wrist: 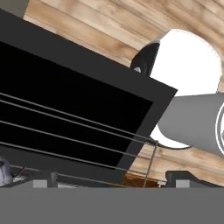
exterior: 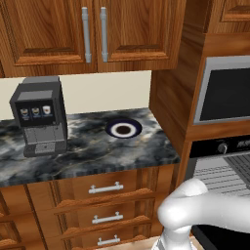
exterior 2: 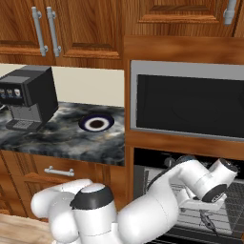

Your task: Take the fish from the oven and place it on the plate on the counter.

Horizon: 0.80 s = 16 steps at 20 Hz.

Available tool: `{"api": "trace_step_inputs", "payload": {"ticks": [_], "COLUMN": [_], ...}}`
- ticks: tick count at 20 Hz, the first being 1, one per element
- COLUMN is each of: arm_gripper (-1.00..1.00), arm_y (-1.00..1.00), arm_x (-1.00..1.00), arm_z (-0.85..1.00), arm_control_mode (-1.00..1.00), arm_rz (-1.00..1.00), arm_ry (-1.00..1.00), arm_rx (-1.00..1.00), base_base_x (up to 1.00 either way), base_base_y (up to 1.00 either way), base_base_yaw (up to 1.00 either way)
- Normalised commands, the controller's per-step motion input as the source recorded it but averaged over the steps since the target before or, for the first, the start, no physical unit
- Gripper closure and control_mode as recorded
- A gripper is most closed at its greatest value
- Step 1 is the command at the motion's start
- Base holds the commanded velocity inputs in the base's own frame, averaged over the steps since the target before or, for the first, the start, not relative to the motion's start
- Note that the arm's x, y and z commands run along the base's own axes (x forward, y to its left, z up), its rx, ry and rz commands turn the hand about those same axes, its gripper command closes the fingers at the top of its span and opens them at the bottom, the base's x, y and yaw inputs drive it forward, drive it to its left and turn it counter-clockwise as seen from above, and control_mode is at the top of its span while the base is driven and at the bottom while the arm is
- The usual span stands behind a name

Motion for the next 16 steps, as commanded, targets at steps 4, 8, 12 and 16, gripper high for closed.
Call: {"api": "trace_step_inputs", "payload": {"ticks": [4, 8, 12, 16], "arm_gripper": [-1.0, -1.0, -1.0, -1.0], "arm_y": [0.0, 0.0, 0.0, -0.05], "arm_x": [0.05, 0.04, 0.1, 0.16], "arm_z": [-0.01, -0.09, -0.16, -0.45], "arm_control_mode": [-1.0, -1.0, -1.0, -1.0], "arm_rz": [0.0, 0.0, -0.01, -0.04], "arm_ry": [-0.28, -0.09, 0.04, 0.15], "arm_rx": [-0.1, -0.08, -0.08, -0.05], "base_base_x": [0.0, 0.0, 0.0, 0.0], "base_base_y": [0.0, 0.0, 0.0, 0.0], "base_base_yaw": [0.0, 0.0, 0.0, 0.0]}}
